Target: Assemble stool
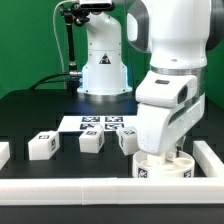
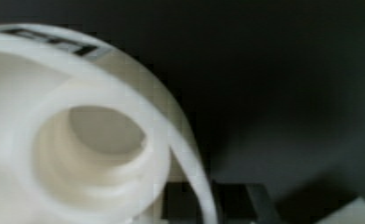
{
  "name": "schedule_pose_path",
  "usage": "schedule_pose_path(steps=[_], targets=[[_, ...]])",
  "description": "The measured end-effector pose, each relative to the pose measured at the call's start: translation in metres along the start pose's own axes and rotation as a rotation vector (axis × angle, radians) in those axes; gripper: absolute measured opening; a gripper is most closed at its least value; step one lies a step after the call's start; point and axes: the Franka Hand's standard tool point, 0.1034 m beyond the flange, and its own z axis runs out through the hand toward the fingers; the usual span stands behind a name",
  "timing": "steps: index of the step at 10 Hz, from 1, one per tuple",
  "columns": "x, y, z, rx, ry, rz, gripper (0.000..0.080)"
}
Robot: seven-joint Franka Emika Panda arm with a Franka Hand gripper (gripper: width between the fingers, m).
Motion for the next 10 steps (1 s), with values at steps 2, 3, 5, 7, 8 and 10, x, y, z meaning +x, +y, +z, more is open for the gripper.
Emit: schedule_pose_path(steps=[2, 3, 5, 7, 8, 10], targets=[[0.0126, -0.0013, -0.0020, -0.005, 0.009, -0.004, 0.0034], [0.0153, 0.0007, -0.0041, -0.008, 0.012, -0.005, 0.0034], [0.0141, 0.0012, -0.0035, -0.007, 0.011, -0.003, 0.0034], [0.0141, 0.0013, -0.0035, -0.008, 0.011, -0.003, 0.0095], [0.0141, 0.0013, -0.0035, -0.008, 0.011, -0.003, 0.0301], [0.0111, 0.0050, -0.0043, -0.011, 0.010, 0.002, 0.0449]])
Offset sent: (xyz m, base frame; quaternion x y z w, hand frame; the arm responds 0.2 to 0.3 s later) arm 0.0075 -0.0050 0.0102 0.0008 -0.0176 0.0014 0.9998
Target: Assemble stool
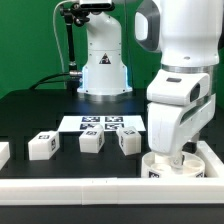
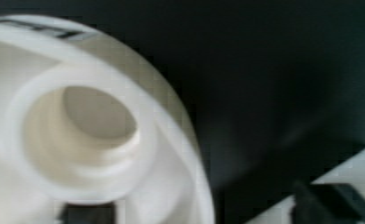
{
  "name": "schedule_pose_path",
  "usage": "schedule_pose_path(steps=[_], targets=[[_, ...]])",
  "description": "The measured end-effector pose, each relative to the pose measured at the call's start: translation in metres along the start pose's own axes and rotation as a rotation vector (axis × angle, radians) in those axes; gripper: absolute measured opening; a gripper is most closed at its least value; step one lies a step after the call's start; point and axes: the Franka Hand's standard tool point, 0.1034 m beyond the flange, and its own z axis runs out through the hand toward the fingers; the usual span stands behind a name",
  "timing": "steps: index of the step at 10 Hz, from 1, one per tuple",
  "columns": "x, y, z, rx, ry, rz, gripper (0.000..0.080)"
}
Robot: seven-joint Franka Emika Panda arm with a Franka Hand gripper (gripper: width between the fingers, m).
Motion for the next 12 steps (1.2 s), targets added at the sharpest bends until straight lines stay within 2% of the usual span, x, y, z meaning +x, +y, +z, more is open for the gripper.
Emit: schedule_pose_path(steps=[1, 2, 3, 6, 7, 10, 11, 12], targets=[[0.000, 0.004, -0.007, -0.007, 0.004, 0.001, 0.0596], [-0.002, 0.006, -0.011, -0.005, -0.003, -0.001, 0.0596], [-0.005, 0.008, -0.014, -0.002, -0.008, 0.002, 0.0641], [-0.009, 0.018, -0.038, -0.027, 0.006, 0.014, 0.0648], [-0.022, 0.024, -0.043, -0.034, 0.003, 0.027, 0.0649], [-0.066, 0.042, -0.049, -0.032, -0.014, 0.027, 0.0649], [-0.069, 0.047, -0.052, -0.037, -0.010, 0.044, 0.0649], [-0.068, 0.045, -0.050, -0.035, -0.012, 0.059, 0.0649]])
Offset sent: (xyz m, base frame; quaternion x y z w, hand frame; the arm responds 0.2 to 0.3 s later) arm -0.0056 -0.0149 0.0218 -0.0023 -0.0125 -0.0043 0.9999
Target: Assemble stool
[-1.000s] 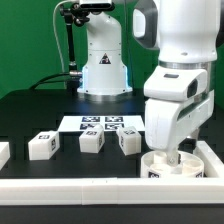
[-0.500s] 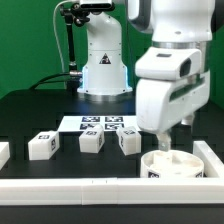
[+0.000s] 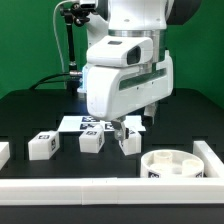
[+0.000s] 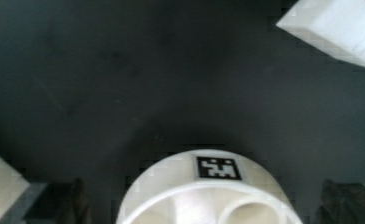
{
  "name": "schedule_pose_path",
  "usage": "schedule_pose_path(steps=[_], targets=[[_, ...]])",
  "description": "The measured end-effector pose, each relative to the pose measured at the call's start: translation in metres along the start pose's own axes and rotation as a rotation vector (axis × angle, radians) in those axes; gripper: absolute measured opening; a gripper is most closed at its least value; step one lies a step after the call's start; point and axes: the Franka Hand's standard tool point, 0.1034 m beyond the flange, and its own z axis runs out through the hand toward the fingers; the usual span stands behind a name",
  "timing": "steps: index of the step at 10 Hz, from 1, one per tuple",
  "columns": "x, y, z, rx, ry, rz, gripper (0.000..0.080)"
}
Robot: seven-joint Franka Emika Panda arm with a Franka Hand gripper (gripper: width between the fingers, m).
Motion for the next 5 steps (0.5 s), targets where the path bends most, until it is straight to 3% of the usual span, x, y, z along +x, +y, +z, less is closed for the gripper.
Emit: schedule_pose_path(steps=[2, 5], targets=[[-0.0002, -0.0004, 0.0009, 0.002, -0.001, 0.013, 0.0649], [-0.0064, -0.0040, 0.0060, 0.011, 0.003, 0.268, 0.0649]])
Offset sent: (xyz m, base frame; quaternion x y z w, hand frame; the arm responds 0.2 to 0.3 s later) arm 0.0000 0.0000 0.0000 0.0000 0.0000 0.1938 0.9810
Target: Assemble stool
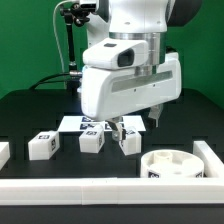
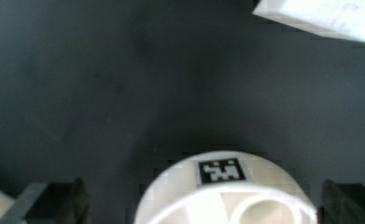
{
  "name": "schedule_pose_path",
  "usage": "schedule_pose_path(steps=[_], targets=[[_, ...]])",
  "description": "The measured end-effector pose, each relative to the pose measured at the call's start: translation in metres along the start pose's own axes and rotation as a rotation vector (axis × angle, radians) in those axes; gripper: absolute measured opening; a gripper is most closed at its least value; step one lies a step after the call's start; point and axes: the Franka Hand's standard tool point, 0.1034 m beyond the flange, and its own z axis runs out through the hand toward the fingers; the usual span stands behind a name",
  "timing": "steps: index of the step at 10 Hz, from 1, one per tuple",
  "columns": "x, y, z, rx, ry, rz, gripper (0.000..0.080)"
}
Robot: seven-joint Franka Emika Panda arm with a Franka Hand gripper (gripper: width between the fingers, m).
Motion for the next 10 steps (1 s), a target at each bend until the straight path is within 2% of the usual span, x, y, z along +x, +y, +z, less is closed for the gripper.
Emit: schedule_pose_path(steps=[1, 4, 6, 10], targets=[[-0.011, -0.003, 0.005, 0.015, -0.003, 0.087, 0.0649], [-0.037, -0.006, 0.014, 0.026, 0.008, 0.314, 0.0649], [-0.035, -0.008, 0.015, 0.026, 0.018, 0.433, 0.0649], [-0.034, -0.012, 0.015, 0.046, 0.004, 0.609, 0.0649]])
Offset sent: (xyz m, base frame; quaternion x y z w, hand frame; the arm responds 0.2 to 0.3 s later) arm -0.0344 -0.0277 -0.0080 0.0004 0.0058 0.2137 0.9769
